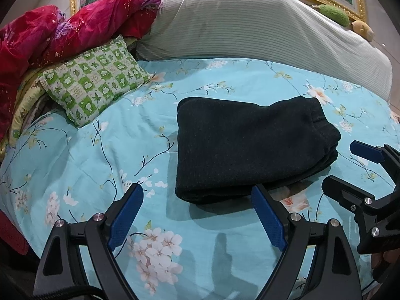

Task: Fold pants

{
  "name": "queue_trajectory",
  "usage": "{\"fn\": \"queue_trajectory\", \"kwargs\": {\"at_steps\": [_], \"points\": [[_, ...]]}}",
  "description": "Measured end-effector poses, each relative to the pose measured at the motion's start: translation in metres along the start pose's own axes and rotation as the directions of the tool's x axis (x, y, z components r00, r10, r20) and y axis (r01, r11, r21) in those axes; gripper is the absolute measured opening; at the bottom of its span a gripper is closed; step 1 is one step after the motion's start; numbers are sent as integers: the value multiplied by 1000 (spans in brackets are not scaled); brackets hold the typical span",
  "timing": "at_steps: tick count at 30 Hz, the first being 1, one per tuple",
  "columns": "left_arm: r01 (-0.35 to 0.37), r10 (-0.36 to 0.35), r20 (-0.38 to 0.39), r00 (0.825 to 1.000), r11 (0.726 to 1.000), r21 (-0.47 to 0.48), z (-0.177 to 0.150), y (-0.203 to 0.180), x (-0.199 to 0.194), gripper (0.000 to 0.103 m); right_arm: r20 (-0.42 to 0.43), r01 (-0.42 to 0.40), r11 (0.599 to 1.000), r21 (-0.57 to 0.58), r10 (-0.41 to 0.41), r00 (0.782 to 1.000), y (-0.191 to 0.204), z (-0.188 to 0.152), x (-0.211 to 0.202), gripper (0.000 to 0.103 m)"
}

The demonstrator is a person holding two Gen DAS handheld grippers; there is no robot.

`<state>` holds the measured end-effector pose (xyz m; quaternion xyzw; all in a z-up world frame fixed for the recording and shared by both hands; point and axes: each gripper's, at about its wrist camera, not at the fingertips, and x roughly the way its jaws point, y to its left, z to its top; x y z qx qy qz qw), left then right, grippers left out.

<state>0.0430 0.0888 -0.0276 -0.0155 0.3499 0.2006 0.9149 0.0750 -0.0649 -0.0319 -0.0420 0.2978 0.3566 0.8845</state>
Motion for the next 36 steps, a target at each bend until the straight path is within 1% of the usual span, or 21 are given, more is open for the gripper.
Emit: {"fn": "queue_trajectory", "kwargs": {"at_steps": [3, 10, 18, 21, 23, 28, 32, 36], "points": [[-6, 6, -10, 1000, 1000, -5, 4, 1, 2, 89, -3, 5, 1000, -4, -5, 1000, 1, 1, 0, 103], [10, -10, -25, 1000, 1000, -25, 10, 5, 6, 87, -13, 20, 1000, -3, -20, 1000, -2, 6, -1, 103], [-1, 1, -1, 1000, 1000, -9, 18, 2, 4, 86, -29, 38, 999, 15, -38, 999, -10, 8, 0, 103], [15, -15, -1, 1000, 1000, -6, 20, 1, 3, 85, -33, 42, 999, 24, -42, 999, -13, 8, 1, 103], [9, -9, 10, 1000, 1000, 0, 21, 0, 2, 84, -37, 44, 999, 26, -43, 998, -15, 9, 0, 103], [9, -9, 1, 1000, 1000, 6, 22, -3, 6, 84, -44, 62, 998, 25, -61, 997, -20, 13, 3, 103], [3, -3, 1, 1000, 1000, 6, 25, -5, 6, 84, -44, 48, 997, 53, -46, 998, -25, 13, 2, 103], [-5, 5, 5, 1000, 1000, 21, 26, -8, 7, 83, -45, 48, 997, 56, -45, 998, -25, 13, 1, 103]]}}
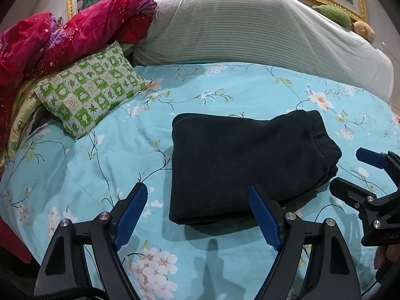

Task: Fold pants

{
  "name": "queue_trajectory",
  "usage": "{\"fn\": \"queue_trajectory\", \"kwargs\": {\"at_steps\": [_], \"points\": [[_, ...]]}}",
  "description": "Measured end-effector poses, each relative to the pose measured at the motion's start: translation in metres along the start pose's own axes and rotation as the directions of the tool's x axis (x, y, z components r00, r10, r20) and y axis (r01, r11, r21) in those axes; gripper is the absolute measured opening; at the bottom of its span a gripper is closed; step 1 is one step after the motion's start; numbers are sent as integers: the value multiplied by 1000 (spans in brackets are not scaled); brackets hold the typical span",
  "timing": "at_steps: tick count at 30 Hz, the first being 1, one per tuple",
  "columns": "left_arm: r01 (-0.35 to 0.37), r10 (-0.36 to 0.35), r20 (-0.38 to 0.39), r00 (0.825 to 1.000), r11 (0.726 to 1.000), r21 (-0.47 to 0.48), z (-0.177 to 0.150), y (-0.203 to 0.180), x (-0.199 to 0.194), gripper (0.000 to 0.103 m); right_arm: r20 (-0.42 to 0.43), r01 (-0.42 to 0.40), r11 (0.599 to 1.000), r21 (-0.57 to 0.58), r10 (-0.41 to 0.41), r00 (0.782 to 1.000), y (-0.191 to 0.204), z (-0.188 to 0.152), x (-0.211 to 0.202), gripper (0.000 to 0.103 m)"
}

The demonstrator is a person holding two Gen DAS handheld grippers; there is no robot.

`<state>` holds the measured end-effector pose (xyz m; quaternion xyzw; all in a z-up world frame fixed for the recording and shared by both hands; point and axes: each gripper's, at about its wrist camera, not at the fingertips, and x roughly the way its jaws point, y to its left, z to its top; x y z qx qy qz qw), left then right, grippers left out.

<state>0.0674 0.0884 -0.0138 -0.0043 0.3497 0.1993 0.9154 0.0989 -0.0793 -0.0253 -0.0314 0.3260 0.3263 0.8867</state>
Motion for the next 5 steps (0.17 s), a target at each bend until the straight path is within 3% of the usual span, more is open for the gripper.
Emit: {"fn": "queue_trajectory", "kwargs": {"at_steps": [5], "points": [[11, -12, -19, 1000, 1000, -12, 2, -1, 1, 83, -3, -4, 1000, 9, 4, 1000, -1, 0, 0, 103]]}}
